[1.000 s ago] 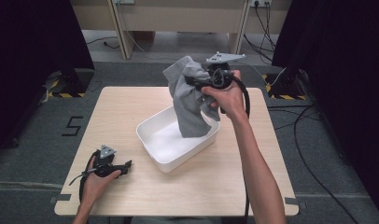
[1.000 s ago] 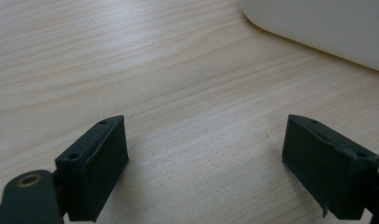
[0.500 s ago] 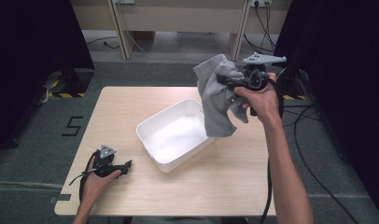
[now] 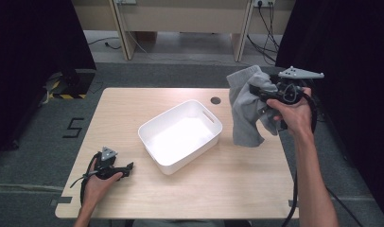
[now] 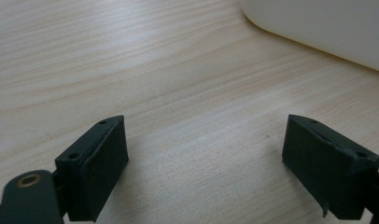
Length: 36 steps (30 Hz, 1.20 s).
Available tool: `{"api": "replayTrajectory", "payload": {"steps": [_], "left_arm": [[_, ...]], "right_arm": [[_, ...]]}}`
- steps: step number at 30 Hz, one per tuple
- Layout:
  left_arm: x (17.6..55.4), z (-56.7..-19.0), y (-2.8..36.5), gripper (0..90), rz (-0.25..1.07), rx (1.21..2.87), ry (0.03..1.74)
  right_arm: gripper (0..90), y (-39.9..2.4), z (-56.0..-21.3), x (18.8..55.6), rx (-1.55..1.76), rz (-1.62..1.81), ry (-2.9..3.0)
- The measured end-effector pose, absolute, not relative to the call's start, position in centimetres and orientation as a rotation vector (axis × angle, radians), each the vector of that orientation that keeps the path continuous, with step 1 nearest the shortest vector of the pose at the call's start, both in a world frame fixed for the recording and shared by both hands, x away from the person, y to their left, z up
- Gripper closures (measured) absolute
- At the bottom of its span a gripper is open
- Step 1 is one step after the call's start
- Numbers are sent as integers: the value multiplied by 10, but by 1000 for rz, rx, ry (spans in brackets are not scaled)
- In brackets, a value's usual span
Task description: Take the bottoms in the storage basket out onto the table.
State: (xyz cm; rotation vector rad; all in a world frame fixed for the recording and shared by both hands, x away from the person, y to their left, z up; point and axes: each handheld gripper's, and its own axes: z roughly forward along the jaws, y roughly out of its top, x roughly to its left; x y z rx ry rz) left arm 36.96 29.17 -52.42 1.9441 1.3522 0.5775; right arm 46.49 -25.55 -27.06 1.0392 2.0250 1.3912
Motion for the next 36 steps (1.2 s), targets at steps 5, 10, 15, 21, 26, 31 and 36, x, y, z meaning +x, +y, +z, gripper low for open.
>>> {"api": "replayTrajectory", "payload": {"steps": [5, 10, 15, 21, 26, 31, 36], "left_arm": [[370, -524, 292, 130, 578, 1944, 1352], [370, -524, 292, 130, 580, 1941, 1355], [370, -524, 292, 130, 581, 1941, 1355], [370, -524, 292, 129, 580, 1941, 1355], [370, -524, 292, 130, 581, 1941, 1355], [370, -524, 292, 130, 581, 1939, 1355], [369, -524, 291, 130, 583, 1937, 1357]], "right_arm": [[615, -271, -287, 462, 1088, 1366, 2014], [615, -280, -302, 461, 1121, 1332, 2013], [614, -284, -315, 461, 1148, 1309, 2015], [613, -287, -336, 461, 1185, 1275, 2025], [611, -289, -358, 459, 1218, 1256, 2034], [610, -290, -383, 454, 1256, 1283, 2034], [608, -287, -401, 447, 1268, 1303, 2043]]}}
